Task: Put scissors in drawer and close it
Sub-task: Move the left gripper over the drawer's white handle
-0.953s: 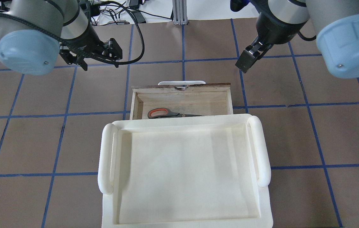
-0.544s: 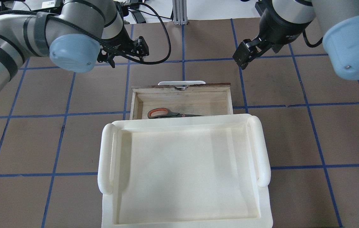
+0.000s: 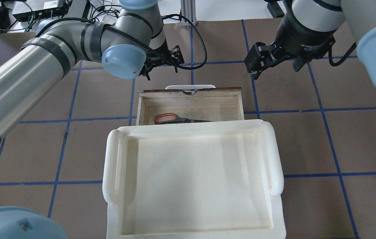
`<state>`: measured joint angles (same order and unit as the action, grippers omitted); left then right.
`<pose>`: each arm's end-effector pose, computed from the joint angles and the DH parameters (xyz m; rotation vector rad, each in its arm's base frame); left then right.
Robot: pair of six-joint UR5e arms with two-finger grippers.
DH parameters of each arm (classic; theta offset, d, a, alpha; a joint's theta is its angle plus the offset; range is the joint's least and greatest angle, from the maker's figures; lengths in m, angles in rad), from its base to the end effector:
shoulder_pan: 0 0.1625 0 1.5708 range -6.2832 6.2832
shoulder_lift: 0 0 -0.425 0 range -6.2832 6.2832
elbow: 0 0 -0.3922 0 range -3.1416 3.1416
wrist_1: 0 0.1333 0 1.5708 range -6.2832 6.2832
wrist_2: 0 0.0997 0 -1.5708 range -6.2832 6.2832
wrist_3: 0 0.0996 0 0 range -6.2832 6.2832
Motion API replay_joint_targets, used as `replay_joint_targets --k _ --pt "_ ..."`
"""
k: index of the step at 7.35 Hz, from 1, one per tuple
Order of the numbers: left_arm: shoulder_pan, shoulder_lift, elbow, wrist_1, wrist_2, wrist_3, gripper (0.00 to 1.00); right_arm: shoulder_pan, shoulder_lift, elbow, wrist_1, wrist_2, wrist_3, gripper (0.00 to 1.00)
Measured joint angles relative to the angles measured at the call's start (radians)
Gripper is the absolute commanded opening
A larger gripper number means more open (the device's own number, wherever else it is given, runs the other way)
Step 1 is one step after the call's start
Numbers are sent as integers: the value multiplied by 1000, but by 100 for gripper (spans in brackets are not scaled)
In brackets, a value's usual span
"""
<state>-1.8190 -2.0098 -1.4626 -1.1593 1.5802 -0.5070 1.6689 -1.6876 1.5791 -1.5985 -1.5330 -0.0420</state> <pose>-0.2902 -0.6063 0.3286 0.4030 -3.0920 0.1224 0.1807 -0.4371 0.5420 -0.2205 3.0851 -0.2092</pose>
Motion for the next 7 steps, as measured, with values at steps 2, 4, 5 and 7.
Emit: replay_joint_targets --k 2,4,5,7 --pt "-14 -51 18 -5 -8 -20 100 0 -4 0 14 1 96 100" --pt "-19 -72 20 -35 -22 -22 100 -1 -4 -1 34 -5 120 100" --pt "-20 -77 21 -56 -36 -22 100 -1 -3 -1 35 -7 120 100" --pt "-21 -79 21 -98 -54 -21 100 -3 4 -1 24 -11 116 100"
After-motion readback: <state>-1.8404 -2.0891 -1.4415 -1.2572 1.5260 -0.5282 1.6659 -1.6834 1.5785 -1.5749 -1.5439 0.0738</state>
